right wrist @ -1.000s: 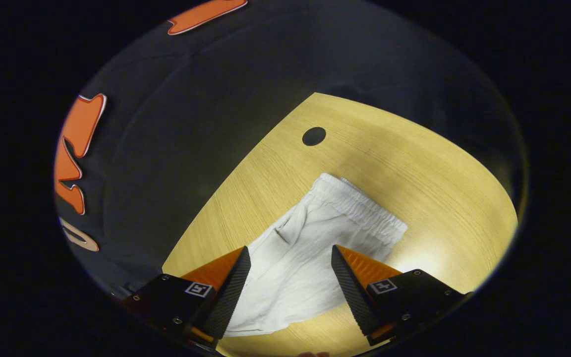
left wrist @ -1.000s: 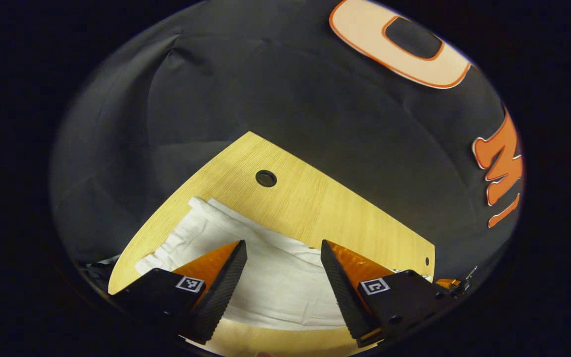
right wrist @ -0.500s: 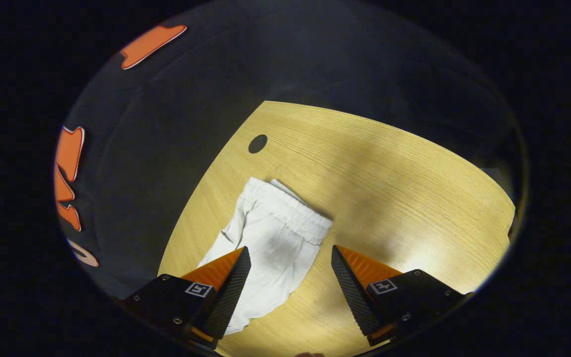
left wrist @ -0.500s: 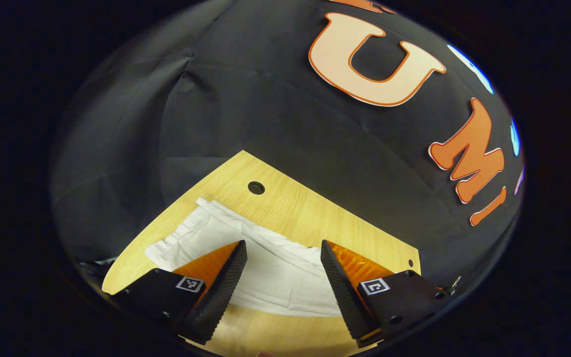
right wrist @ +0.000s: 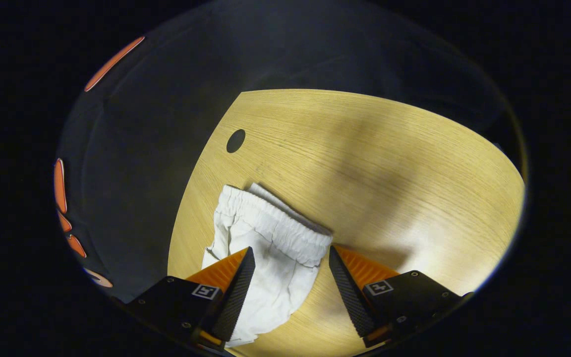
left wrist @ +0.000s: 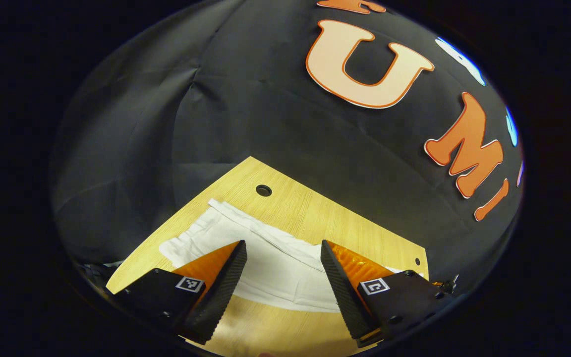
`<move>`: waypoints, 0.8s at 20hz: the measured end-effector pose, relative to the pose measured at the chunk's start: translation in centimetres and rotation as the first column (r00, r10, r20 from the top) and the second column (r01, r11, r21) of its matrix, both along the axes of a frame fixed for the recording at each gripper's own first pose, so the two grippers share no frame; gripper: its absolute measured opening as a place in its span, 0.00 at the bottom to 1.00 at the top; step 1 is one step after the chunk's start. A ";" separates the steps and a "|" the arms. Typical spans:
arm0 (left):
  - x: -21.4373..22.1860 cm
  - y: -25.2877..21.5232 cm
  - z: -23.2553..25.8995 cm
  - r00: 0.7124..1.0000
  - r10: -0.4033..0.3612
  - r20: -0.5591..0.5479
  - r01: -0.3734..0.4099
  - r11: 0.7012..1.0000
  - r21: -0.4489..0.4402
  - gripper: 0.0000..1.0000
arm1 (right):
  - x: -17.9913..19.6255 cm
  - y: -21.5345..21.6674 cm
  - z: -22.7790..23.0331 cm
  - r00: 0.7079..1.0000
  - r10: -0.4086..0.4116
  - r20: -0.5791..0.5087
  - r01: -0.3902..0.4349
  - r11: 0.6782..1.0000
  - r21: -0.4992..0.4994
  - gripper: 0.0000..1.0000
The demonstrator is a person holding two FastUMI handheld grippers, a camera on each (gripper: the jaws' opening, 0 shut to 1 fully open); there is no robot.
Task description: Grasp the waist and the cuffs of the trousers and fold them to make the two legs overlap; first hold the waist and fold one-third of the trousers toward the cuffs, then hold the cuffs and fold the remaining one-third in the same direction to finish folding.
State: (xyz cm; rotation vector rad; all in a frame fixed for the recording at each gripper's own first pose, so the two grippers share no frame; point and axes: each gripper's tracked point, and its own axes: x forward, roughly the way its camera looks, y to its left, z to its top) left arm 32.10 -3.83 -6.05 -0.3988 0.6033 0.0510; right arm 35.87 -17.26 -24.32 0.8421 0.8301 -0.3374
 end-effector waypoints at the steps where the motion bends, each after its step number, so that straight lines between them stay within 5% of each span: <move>1: 0.0 -0.2 -0.1 1.000 -0.002 0.002 0.002 1.000 0.005 0.94 | 0.2 -0.3 0.0 1.000 -0.012 0.008 0.012 1.000 0.004 0.87; 4: -0.2 -0.5 0.0 1.000 -0.003 -0.003 0.003 1.000 0.011 0.94 | -0.6 -1.4 -0.5 0.999 -0.036 -0.004 0.036 0.999 0.011 0.69; 6: -0.1 -0.8 0.0 1.000 -0.003 -0.003 0.003 1.000 0.016 0.94 | -0.5 -1.8 -0.7 0.998 -0.057 -0.023 0.057 0.998 0.004 0.35; 8: -0.1 -0.8 -0.1 1.000 0.001 -0.008 -0.001 1.000 0.015 0.94 | 0.2 -1.7 -1.0 0.999 -0.047 -0.014 0.047 0.999 -0.003 0.17; 12: -0.1 -0.8 -0.3 1.000 0.006 -0.019 -0.006 1.000 0.007 0.99 | 0.2 -1.9 -0.9 0.999 -0.042 0.007 0.042 0.998 -0.047 0.04; 16: -0.1 -1.0 -0.5 0.999 0.012 -0.031 -0.012 1.000 -0.002 0.94 | 0.1 -0.9 2.2 0.996 -0.032 0.077 0.035 0.999 -0.032 0.04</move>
